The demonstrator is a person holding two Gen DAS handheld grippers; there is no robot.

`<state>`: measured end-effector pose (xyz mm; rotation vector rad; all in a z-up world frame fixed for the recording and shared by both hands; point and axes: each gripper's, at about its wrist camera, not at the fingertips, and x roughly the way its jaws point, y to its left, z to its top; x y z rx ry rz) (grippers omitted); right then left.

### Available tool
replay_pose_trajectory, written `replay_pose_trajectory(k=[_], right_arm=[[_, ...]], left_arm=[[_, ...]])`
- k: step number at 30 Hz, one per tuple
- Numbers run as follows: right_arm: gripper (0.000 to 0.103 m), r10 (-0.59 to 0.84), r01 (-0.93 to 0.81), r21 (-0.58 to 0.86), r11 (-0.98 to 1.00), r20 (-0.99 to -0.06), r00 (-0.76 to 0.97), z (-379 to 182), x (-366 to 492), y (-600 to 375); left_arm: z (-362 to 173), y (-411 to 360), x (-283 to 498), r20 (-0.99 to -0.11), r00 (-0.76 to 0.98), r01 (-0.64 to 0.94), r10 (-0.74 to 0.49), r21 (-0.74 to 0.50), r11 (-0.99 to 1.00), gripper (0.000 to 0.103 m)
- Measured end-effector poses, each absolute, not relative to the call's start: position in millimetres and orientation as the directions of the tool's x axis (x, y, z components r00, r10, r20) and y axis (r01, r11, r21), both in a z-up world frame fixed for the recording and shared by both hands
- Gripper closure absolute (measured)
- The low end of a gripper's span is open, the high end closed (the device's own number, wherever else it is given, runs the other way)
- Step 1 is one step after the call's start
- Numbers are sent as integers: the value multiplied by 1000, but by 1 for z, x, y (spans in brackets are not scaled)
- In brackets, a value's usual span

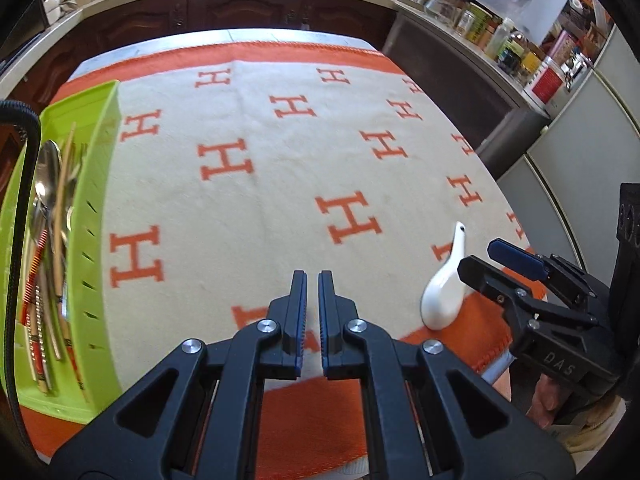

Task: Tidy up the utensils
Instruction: 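Move the right tool to the white ceramic spoon and grasp it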

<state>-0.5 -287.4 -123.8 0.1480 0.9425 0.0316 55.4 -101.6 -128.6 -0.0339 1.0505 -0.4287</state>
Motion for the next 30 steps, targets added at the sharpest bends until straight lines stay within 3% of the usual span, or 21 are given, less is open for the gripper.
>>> replay_pose_trajectory(k=[11, 19, 23, 30], right_arm=[[47, 186, 109, 282, 953, -831, 524, -166, -23, -322], [49, 197, 12, 244, 970, -809, 553, -169, -11, -298], [67, 210, -35, 229, 973, -804, 556, -170, -6, -285], [84, 260, -80, 261, 962, -791, 554, -169, -1, -276]], left_arm=[[-146, -110, 46, -841, 369, 334, -394, -276, 901, 100], [-154, -101, 51, -841, 360, 300, -404, -306, 903, 100], [-156, -101, 52, -842, 353, 300, -407, -310, 902, 100], [-155, -101, 52, -838, 364, 300, -407, -308, 903, 100]])
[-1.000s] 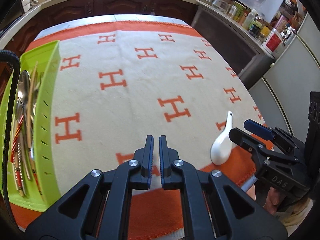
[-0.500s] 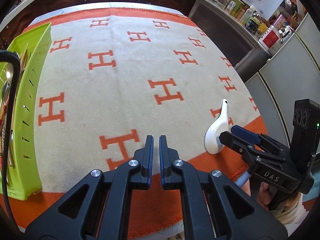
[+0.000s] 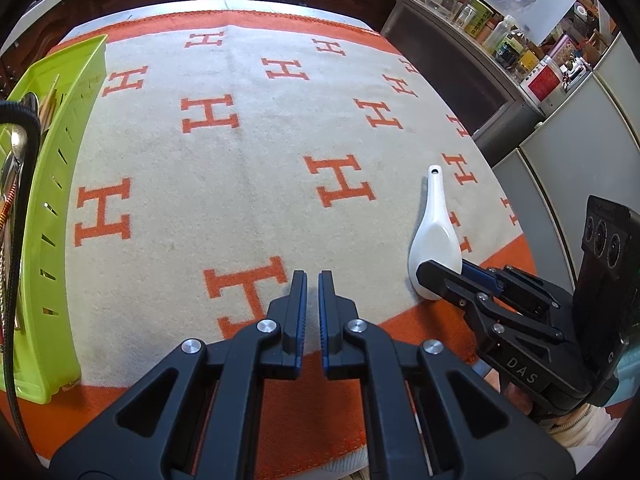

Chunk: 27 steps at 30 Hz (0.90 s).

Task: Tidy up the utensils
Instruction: 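Move the right tool to the white ceramic spoon and grasp it, then lift the white ceramic spoon into the tray with the right tool and release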

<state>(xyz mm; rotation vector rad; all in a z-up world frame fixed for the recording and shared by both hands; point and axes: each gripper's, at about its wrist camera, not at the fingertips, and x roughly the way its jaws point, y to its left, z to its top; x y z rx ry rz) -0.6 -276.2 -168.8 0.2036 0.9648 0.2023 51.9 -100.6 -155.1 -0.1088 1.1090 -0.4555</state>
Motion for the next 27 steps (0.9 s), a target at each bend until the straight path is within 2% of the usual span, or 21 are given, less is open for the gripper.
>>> replay_pose_trajectory(k=[3, 11, 15, 20, 27], right_arm=[[97, 257, -104, 241, 965, -790, 557, -166, 2, -269], [97, 235, -100, 216, 971, -799, 554, -157, 10, -262], [97, 263, -154, 214, 965, -775, 575, -130, 17, -248], [97, 338, -275, 212, 938, -739, 583, -90, 35, -207], [97, 484, -419, 279, 864, -691, 537, -48, 74, -132]], left_arm=[[-154, -98, 52, -835, 372, 292, -406, -310, 905, 100], [-136, -79, 50, -817, 453, 253, -356, -265, 931, 100], [-111, -60, 48, -796, 514, 241, -319, -222, 945, 100], [-81, -24, 50, -772, 615, 145, -162, -92, 985, 100], [-59, 48, 58, -753, 657, -30, -27, -62, 998, 100]])
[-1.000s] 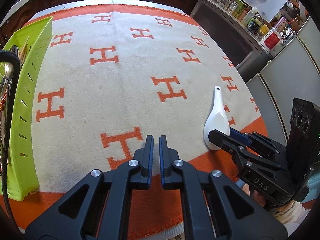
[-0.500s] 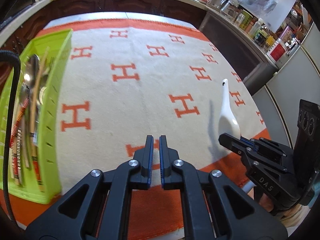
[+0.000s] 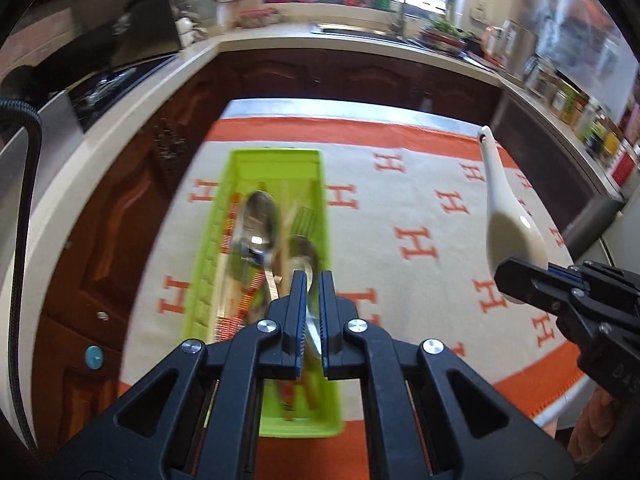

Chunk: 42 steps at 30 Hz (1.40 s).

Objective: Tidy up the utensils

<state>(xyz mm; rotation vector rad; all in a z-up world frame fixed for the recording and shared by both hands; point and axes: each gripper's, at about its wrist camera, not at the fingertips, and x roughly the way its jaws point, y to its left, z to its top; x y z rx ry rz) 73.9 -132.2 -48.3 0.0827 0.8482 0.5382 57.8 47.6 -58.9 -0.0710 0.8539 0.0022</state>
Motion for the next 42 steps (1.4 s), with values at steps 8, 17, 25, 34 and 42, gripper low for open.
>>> replay_pose_trajectory(k=[8, 17, 25, 34, 42], right_arm=[[97, 510, -503, 274, 820, -749, 423, -64, 120, -33], [97, 474, -501, 279, 819, -821, 319, -118, 147, 16], [78, 469, -472, 294, 831, -826, 312, -134, 155, 13], [68, 473, -477, 267, 837, -792, 387, -108, 137, -7], [68, 454, -454, 250, 855, -784, 424, -101, 121, -29]], left_arm=[[-66, 107, 71, -768, 639, -147, 47, -61, 987, 100], [-95, 139, 85, -806, 588, -208, 68, -69, 976, 100], [-106, 141, 90, -822, 569, -199, 23, -110, 974, 83], [-98, 130, 85, -796, 606, -173, 4, -127, 977, 52], [-94, 121, 79, -792, 611, -146, -9, -125, 981, 52]])
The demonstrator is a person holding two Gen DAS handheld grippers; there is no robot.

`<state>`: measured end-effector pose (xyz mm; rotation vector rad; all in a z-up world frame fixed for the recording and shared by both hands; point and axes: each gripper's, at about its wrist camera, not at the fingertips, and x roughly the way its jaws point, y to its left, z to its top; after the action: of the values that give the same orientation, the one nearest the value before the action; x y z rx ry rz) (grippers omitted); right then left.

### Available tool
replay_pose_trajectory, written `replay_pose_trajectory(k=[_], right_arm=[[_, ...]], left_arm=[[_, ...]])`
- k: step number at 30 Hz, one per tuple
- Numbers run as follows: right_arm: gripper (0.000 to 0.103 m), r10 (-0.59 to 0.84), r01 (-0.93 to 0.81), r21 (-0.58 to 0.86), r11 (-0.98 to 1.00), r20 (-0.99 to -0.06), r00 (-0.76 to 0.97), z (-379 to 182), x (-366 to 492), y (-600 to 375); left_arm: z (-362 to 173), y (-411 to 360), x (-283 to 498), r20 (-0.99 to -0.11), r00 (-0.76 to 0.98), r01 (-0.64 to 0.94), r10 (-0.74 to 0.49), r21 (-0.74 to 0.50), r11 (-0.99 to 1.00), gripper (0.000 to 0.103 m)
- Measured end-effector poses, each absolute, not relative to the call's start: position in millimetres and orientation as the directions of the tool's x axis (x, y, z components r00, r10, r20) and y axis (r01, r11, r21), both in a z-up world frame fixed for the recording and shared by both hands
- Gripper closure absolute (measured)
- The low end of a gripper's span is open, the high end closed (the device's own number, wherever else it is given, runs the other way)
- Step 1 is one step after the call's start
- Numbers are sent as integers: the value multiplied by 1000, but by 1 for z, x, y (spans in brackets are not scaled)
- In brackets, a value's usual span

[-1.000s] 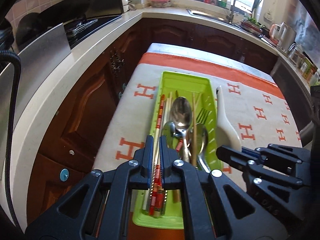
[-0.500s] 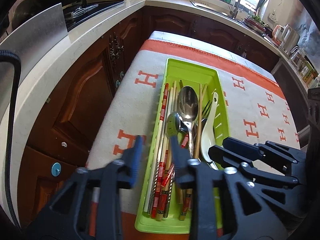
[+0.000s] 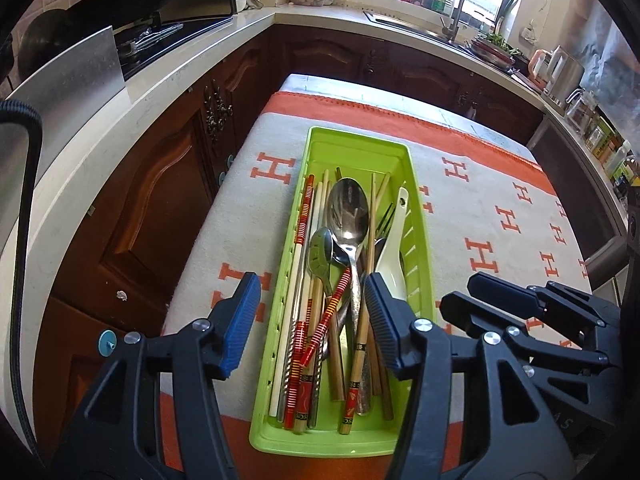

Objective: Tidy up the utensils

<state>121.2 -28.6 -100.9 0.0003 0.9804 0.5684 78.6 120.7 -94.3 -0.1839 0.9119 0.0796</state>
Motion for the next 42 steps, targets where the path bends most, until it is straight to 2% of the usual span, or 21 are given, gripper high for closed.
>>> replay_pose_trajectory(k=[16, 20, 27, 29, 34, 37, 42], right_arm=[[67, 350, -304, 220, 927, -800, 488, -111, 82, -114], [59, 330, -257, 225, 940, -795, 509, -105, 70, -140], [57, 294, -173, 238, 956, -774, 561, -78, 48, -184], [52, 279, -150, 236, 960, -761, 585, -65, 40, -195], [41, 241, -130, 207, 970, -723, 647, -36, 25, -207], [36, 227, -123, 197, 973, -704, 673, -23, 18, -212], [35, 216, -118, 188, 975, -690, 690, -16, 12, -217]], left_arm=[[-110, 65, 61, -817, 565, -44, -115, -169, 985, 51], [-107, 39, 56, -817, 564, 0, -122, -147, 989, 51], [-85, 1, 48, -798, 593, 47, -109, -101, 994, 51], [-76, -8, 46, -792, 602, 49, -99, -87, 995, 50], [-51, -25, 36, -754, 650, 66, -95, -68, 995, 37], [-40, -33, 31, -730, 678, 62, -87, -61, 996, 36], [-33, -41, 28, -720, 691, 47, -68, -50, 998, 36]])
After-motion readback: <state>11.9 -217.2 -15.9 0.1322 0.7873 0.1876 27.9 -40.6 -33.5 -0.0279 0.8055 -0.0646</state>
